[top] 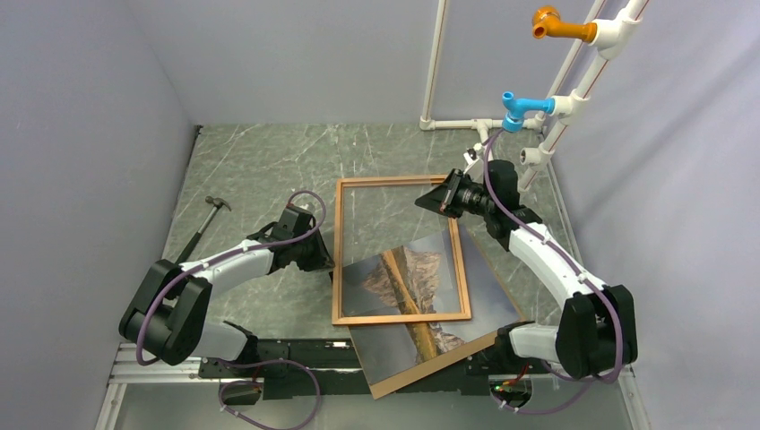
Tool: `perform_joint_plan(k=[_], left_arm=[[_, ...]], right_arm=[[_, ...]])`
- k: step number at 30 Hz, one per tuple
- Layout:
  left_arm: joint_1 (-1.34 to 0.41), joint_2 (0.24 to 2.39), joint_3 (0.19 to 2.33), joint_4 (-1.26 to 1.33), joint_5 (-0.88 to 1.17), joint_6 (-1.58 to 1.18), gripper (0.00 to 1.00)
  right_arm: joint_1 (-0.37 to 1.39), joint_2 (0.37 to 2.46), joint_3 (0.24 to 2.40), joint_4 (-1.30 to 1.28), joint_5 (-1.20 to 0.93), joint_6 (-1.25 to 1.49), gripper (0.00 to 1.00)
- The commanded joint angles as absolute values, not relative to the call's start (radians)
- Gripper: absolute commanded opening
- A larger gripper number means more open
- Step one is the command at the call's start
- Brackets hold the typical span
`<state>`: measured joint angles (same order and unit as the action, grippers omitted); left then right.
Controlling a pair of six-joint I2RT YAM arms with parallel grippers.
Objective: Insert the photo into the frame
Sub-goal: Place the photo frame item in the photo frame.
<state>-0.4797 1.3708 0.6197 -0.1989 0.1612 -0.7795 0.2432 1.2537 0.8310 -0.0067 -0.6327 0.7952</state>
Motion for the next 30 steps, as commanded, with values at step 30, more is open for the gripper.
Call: perform_joint_plan(k=[30], left_arm=[[-0.488, 1.405, 0.624, -0.245, 0.131, -0.749, 0.18]], right_arm=[[0.236, 1.303, 0.785, 0.02, -0.622, 0.857, 0.0]])
